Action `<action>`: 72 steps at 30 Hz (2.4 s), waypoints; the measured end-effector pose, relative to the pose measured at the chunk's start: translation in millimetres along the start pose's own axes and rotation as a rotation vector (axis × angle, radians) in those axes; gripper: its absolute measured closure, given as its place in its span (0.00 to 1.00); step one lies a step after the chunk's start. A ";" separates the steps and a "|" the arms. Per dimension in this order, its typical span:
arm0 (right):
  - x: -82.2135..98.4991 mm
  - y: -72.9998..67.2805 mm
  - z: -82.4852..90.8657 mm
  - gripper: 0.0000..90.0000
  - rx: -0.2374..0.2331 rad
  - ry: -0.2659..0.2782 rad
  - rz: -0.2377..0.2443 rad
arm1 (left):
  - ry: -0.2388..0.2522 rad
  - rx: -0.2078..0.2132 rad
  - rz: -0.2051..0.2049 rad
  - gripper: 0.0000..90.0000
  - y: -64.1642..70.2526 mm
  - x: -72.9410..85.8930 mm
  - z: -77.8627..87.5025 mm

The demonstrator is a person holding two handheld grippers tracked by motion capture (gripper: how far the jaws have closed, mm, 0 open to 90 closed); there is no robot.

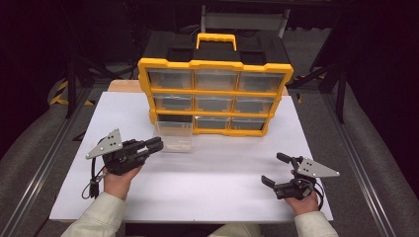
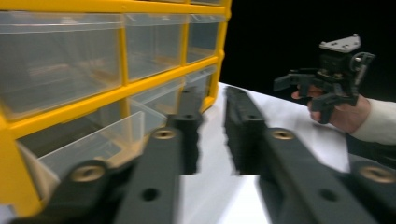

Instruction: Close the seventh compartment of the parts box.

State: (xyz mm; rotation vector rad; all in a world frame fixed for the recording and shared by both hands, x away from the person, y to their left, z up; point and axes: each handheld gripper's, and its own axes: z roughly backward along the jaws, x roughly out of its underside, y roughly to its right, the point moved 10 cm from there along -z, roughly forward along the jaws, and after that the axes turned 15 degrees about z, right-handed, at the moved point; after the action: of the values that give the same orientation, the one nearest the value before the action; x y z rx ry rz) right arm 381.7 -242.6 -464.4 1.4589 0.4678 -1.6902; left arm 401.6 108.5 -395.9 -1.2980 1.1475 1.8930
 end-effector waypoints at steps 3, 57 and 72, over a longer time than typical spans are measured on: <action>0.3 0.1 -0.1 0.00 0.001 -0.001 -0.001 | -0.022 0.012 0.011 0.99 -0.7 0.2 -3.9; 1.2 -2.2 -1.4 0.00 -0.027 -0.001 -0.012 | -0.295 -0.141 0.173 0.99 -56.6 72.6 -51.0; 1.3 -2.1 -1.6 0.00 -0.028 0.001 -0.015 | -0.249 -0.169 0.198 0.99 -65.3 69.5 -58.2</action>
State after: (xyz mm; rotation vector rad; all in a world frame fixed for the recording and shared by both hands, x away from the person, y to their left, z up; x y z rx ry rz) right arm 381.0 -240.7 -466.6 1.4395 0.5030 -1.6880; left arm 455.1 87.0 -491.6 -1.0257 1.0368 2.2653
